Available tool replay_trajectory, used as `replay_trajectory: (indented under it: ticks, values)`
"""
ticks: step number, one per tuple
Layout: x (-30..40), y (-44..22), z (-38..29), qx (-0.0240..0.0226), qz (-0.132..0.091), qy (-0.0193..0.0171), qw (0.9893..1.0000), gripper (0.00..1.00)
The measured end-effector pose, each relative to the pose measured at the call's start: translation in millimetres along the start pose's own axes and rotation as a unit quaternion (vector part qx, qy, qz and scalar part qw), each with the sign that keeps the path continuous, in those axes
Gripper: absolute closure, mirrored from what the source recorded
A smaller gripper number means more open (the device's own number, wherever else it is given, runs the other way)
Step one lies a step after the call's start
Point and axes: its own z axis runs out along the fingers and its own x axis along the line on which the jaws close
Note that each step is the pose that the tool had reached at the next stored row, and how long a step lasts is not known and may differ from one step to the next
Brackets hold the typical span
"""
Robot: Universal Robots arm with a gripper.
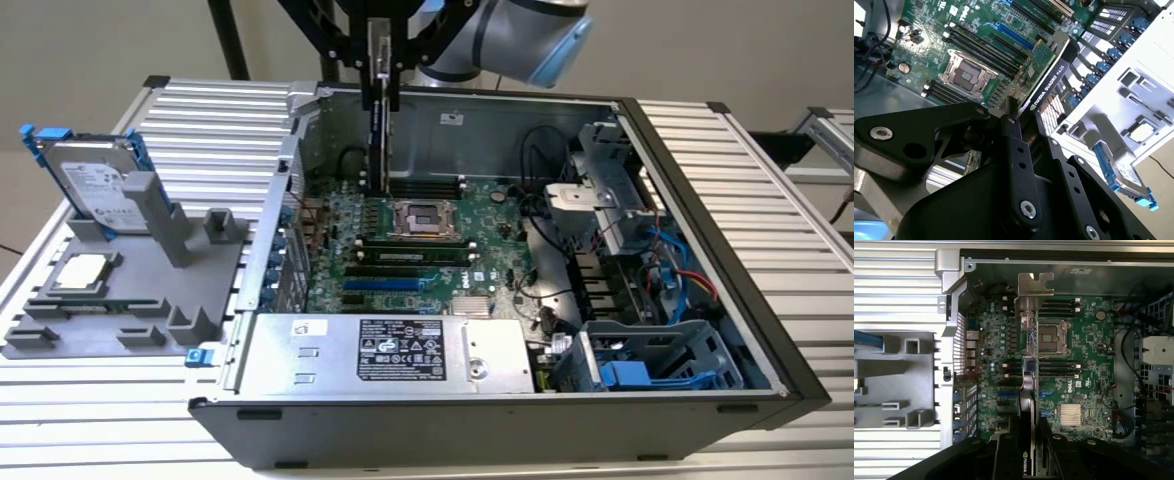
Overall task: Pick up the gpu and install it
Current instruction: 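Pick up the gpu and move the gpu toward the slot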
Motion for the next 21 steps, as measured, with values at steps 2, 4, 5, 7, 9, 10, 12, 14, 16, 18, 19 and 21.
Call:
replay_trajectory:
  ticks: [2, 4, 5, 7, 9, 10, 12, 14, 16, 18, 19, 21]
  values:
    - [-1.0, 0.0, 0.0, 0.0, 0.0, 0.0, 1.0, 1.0]
    - [-2.1, 0.0, 0.0, 0.0, 0.0, 0.0, 1.0, 1.0]
    - [-2.6, 0.0, 0.1, 0.0, 0.0, 0.0, 1.0, 1.0]
    - [-3.8, 0.0, 0.1, 0.0, 0.0, 0.0, 1.0, 1.0]
    - [-5.0, 0.1, 0.1, 0.0, 0.0, 0.0, 1.0, 1.0]
    - [-5.6, 0.0, 0.2, -0.0001, 0.0, 0.0, 1.0, 1.0]
    - [-6.9, 0.1, 0.2, 0.0, 0.0, 0.0, 1.0, 1.0]
    - [-8.5, 0.1, 0.2, 0.0, 0.0, 0.0, 1.0, 1.0]
    - [-10.2, 0.1, 0.3, -0.0001, 0.0, 0.0, 1.0, 1.0]
    - [-11.8, 0.1, 0.3, 0.0, 0.0, 0.0, 1.0, 1.0]
    - [-12.7, 0.1, 0.3, 0.0, 0.0, 0.0, 1.0, 1.0]
    - [-14.3, 0.1, 0.3, 0.0, 0.0, 0.0, 1.0, 1.0]
